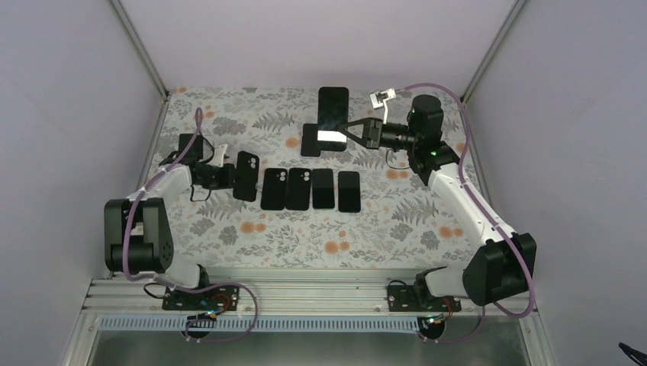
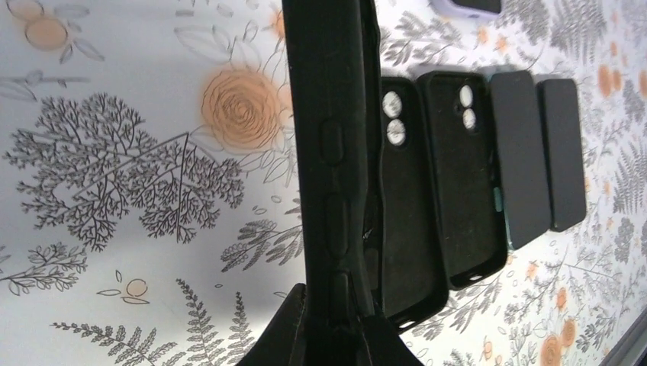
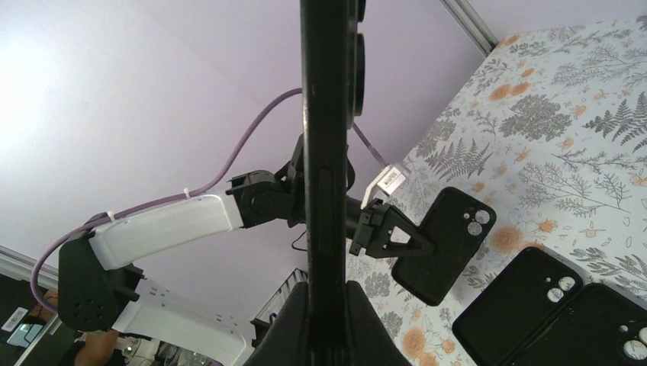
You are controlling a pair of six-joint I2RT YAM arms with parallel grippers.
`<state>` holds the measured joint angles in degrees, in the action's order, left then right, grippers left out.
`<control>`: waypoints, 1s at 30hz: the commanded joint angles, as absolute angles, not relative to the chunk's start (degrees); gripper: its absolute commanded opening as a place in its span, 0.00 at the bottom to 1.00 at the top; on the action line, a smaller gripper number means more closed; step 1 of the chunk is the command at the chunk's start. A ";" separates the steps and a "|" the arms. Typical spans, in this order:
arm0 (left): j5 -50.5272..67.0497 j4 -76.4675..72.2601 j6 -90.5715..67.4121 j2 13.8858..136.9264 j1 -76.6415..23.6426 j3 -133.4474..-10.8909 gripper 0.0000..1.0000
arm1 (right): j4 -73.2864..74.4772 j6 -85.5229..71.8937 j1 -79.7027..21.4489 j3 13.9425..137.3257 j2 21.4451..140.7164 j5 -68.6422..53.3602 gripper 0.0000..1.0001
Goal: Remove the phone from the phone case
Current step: Place the phone case at the center of the board.
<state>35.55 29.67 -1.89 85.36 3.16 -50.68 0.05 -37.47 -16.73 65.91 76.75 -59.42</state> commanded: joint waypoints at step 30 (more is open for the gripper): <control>36.35 30.79 0.89 100.09 5.36 -52.61 0.06 | -2.89 -36.87 -15.73 65.92 77.04 -59.26 0.04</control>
<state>38.09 32.03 0.80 98.02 5.41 -51.62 0.05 -37.52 -16.36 65.84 77.01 -59.24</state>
